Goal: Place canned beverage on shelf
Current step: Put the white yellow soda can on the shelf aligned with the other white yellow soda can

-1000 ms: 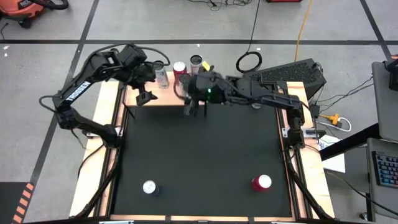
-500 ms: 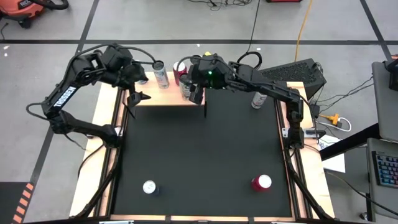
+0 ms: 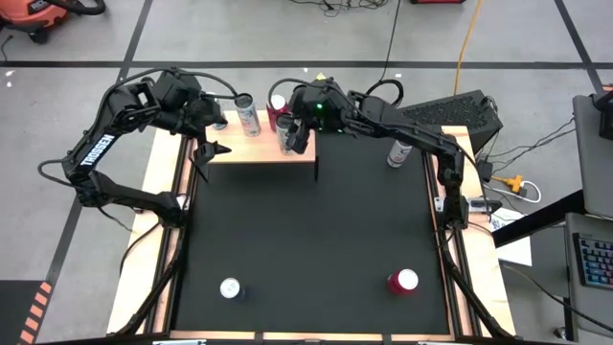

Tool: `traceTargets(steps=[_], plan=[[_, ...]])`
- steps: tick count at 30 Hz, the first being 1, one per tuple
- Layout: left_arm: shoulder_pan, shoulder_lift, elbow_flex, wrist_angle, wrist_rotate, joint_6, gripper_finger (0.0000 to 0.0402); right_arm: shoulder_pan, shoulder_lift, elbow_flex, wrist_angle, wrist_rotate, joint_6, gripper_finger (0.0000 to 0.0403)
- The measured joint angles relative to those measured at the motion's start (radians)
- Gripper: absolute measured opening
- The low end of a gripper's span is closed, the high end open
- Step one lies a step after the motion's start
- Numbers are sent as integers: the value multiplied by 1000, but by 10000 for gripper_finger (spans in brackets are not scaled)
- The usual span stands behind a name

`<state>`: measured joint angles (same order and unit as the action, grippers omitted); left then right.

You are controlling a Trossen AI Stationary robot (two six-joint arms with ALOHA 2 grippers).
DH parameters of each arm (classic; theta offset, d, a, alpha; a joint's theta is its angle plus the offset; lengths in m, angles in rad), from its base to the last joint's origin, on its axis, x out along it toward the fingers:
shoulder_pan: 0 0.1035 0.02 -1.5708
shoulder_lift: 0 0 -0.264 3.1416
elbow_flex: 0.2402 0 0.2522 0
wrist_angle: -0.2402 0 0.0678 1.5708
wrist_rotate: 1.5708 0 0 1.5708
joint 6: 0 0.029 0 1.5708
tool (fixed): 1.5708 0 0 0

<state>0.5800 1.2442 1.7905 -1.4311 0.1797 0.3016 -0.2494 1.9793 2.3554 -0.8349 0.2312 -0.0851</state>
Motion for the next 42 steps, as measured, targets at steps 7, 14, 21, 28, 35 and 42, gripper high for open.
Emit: traceTargets(steps=[7,14,21,28,35,42], plan=[[0,0,0,0,0,-5,389,1,0,0,-18,1,-13,251],[0,0,0,0,-6,-2,389,1,0,0,-39,0,-22,339],[0,0,0,0,-6,-1,389,0,3,0,-37,1,17,383],[0,0,0,0,-6,-1,389,0,60,1,-28,2,21,387],[0,0,0,0,-6,-1,389,-1,104,1,-24,52,-12,387],[0,0,0,0,-6,-1,389,-11,101,1,-22,59,-13,387]])
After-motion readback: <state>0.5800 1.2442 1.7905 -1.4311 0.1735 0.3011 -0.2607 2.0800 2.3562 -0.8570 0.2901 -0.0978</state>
